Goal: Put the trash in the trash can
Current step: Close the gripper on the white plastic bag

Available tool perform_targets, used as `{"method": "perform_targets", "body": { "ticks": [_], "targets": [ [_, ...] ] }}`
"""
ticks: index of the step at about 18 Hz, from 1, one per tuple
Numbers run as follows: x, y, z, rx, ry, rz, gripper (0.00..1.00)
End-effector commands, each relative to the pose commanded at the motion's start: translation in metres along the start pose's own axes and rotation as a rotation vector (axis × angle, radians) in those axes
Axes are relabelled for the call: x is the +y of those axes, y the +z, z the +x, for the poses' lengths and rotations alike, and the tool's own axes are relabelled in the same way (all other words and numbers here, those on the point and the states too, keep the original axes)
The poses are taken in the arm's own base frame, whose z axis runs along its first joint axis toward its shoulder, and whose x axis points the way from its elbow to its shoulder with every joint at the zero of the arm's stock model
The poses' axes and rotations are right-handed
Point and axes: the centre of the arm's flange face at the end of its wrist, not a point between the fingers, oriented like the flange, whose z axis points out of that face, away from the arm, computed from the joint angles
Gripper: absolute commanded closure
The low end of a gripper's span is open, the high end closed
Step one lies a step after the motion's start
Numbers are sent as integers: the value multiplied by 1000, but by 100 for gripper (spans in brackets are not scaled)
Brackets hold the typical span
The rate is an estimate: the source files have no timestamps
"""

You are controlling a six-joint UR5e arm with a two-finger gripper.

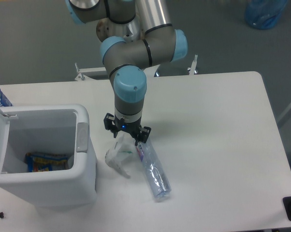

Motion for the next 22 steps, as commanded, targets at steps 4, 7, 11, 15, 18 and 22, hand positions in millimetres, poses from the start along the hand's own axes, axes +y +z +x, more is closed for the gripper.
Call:
{"method": "perform_targets", "body": {
  "ticks": [4, 7, 11, 15, 18, 22],
  "targets": [
    [0, 0, 1, 2, 1, 0, 100],
    [0, 0, 1, 2, 3, 0, 100],
    [-1, -4, 0, -2, 4, 8, 100],
    [-7, -22, -5, -15, 3, 45, 100],
    [-18, -58, -12, -10, -4, 141, 100],
    [-22, -111, -50, 44, -125, 312, 100]
  ]
}}
